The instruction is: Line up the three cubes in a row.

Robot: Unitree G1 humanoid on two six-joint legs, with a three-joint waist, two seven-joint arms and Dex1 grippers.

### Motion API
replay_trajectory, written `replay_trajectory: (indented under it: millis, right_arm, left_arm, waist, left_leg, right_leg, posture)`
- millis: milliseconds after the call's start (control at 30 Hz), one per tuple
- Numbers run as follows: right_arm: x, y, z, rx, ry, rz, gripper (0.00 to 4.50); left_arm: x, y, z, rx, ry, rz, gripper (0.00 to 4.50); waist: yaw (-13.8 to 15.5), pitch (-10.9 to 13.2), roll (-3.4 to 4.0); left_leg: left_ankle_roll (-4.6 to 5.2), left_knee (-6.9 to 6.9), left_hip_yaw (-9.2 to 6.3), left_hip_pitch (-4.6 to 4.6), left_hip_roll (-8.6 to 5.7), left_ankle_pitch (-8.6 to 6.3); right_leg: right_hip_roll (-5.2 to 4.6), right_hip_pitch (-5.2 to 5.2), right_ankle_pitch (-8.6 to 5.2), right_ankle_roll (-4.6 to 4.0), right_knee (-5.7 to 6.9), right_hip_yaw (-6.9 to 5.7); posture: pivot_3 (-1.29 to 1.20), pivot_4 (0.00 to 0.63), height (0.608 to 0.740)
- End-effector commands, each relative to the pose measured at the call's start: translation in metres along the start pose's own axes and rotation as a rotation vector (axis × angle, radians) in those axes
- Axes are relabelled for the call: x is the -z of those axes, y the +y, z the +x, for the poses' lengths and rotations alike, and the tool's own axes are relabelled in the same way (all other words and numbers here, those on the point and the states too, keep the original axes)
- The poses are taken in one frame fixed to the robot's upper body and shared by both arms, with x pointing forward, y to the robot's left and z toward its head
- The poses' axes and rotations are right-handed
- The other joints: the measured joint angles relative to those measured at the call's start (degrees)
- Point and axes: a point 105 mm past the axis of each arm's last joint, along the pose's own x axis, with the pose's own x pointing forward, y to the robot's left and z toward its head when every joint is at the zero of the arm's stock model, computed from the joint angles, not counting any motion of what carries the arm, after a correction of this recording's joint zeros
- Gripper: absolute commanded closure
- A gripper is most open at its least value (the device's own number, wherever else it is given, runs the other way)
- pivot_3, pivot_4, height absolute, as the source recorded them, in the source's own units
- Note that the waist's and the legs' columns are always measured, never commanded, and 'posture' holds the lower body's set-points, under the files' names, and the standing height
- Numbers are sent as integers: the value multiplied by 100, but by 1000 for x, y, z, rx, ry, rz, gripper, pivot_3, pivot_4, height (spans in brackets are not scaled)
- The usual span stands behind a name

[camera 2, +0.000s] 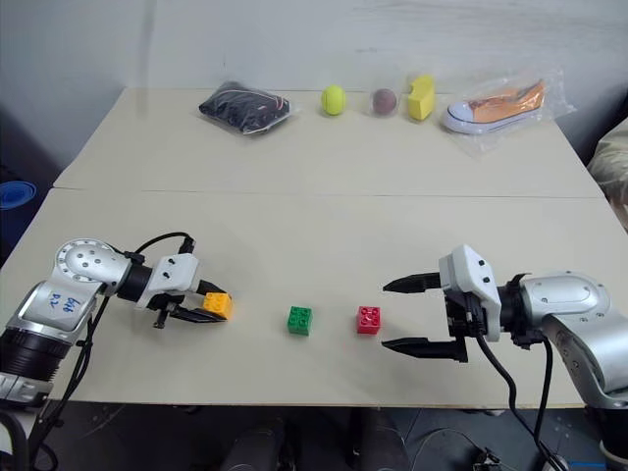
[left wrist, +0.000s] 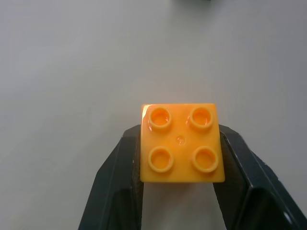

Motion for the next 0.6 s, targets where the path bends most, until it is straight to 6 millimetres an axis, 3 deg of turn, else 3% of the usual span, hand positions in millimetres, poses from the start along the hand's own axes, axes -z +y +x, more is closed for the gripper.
replay_trajectory:
  millis: [33, 167, 233, 433, 600]
  right_arm:
    - [-5, -1, -4, 3, 19, -50, 0]
    - [-4, -3, -9, 17, 27, -47, 0]
    - [-2, -7, -19, 35, 45, -41, 0]
    - [11, -10, -58, 49, 126, 15, 0]
    - [17, -10, -69, 31, 143, 48, 0]
  left_arm:
    - [-2, -7, 0, 26, -8, -9, 1980]
    - [-4, -8, -21, -12, -16, -46, 713]
    - [-6, -11, -47, -40, -18, -78, 71]
    - [-23, -37, -109, -83, -31, -191, 31]
    - [-35, -48, -119, -126, -82, -239, 31]
  waist:
    - [-5, 0, 0]
    - [-10, 0, 0]
    - [-41, 1, 0]
    - [-139, 0, 0]
    - [-141, 1, 1]
  left_leg:
    - [0, 0, 0, 0, 0, 0]
    - [0, 0, 0, -1, 3, 0]
    - [-1, -1, -1, -1, 6, 0]
    - [-2, -5, 0, -2, 10, -2]
    - [-2, -4, -3, 1, 10, -2]
  right_leg:
    - [0, 0, 0, 0, 0, 0]
    - [2, 0, 0, 0, -1, 0]
    - [3, -2, 0, 0, -1, 1]
    - [1, -3, -1, -2, -9, 1]
    - [-1, 0, -2, -3, -6, 2]
  posture:
    - [0, 150, 740]
    - [0, 150, 740]
    - [0, 150, 740]
    - [0, 150, 740]
    - [0, 150, 740]
